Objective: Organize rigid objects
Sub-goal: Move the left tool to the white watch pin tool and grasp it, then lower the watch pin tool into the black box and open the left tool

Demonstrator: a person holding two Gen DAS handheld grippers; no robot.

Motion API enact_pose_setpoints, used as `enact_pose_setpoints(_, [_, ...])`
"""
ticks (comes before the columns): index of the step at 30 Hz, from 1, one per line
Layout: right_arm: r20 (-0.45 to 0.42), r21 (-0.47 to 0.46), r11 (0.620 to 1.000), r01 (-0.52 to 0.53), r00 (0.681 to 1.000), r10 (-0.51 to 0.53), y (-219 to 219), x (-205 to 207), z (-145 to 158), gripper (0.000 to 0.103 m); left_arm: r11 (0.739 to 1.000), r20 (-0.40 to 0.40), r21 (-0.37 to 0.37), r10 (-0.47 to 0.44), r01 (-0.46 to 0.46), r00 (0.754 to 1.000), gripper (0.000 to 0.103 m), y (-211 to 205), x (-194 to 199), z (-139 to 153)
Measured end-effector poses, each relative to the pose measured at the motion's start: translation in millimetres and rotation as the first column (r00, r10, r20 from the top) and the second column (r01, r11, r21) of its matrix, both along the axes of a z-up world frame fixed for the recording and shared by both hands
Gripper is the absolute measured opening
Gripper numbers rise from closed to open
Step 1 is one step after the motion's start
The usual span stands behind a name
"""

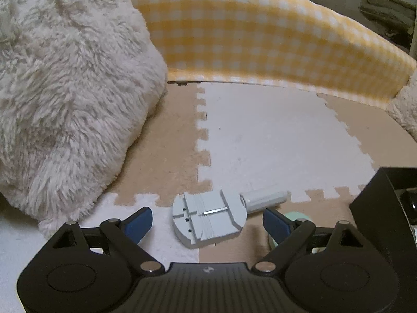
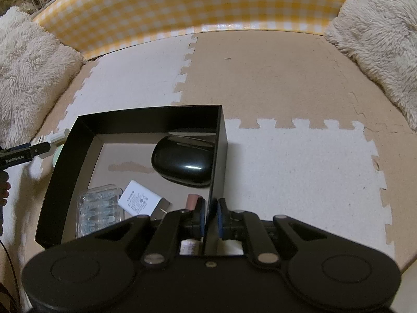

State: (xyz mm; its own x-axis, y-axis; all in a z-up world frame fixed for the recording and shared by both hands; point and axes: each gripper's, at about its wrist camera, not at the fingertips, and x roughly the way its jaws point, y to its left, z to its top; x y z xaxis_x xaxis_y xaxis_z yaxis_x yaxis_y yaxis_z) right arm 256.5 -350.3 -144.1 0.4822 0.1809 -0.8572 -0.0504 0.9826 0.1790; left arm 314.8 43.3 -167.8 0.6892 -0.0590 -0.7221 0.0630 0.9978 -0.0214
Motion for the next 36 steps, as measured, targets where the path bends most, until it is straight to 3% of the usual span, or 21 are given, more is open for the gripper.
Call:
enact_pose_setpoints(11, [-0.001,-0.008,1.0,-0.007,1.0,0.007,2.0,0.4,-0.5,0.01,1.0,-0.03,-0.014,-0.016,0.016,0.999,0.065,-1.1,10.1,-6.9])
enact_pose_setpoints(22, [-0.003,-0.006,1.0,-0.008,1.0,0.007,2.4,0.6,-0.7,0.01,0.997,0.01,-0.078,-0.019,0.02,1.0,0.065,-8.4,3.2,14.8])
enact_pose_setpoints(26, [-0.004,-0.004,1.0,-0.006,1.0,0.006,1.9,0.8,-1.1,0.01,0.987,0.076,-0.133,-0.086,0.095,0.993,0.065,-27.1,-2.7,41.2])
enact_pose_setpoints(30, [-0.004,-0.003,1.0,-0.006,1.0,0.006,1.6,0.8,-1.1,0.01,0.963,0.135,-0.165,-0.192,0.213,0.972,0.065,-55.8,-11.3,63.8])
enact_pose_setpoints(36, [-0.004,-0.004,1.0,-0.006,1.0,0.006,1.9,0.8,-1.1,0.01,0.919,0.144,-0.177,-0.329,0.352,0.933,0.065,-103.3,-29.2,77.7])
